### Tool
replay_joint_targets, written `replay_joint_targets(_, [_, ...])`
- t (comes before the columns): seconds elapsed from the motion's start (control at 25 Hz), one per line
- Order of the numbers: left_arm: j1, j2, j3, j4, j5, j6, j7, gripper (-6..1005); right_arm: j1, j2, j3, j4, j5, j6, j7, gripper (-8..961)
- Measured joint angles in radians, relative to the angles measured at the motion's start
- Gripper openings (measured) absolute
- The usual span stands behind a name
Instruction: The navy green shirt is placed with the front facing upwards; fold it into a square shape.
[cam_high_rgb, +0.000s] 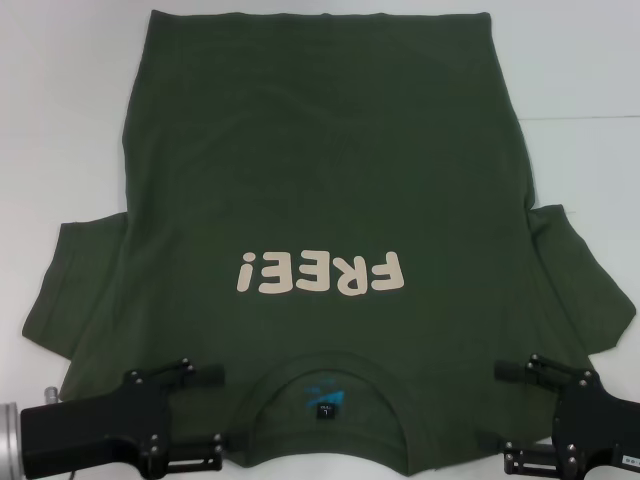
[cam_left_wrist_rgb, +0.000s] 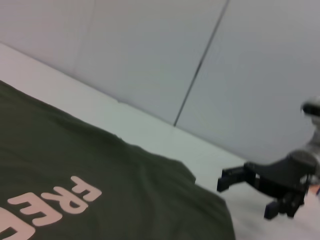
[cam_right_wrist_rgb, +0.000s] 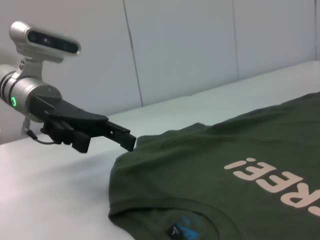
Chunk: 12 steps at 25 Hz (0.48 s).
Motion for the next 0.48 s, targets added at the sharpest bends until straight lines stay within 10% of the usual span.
replay_joint_targets(0.48, [0.033, -0.028, 0.010, 0.090, -0.009, -0.040, 0.135, 890, -0.004, 0.003, -0.038, 0.007, 0.000, 0.047, -0.014, 915])
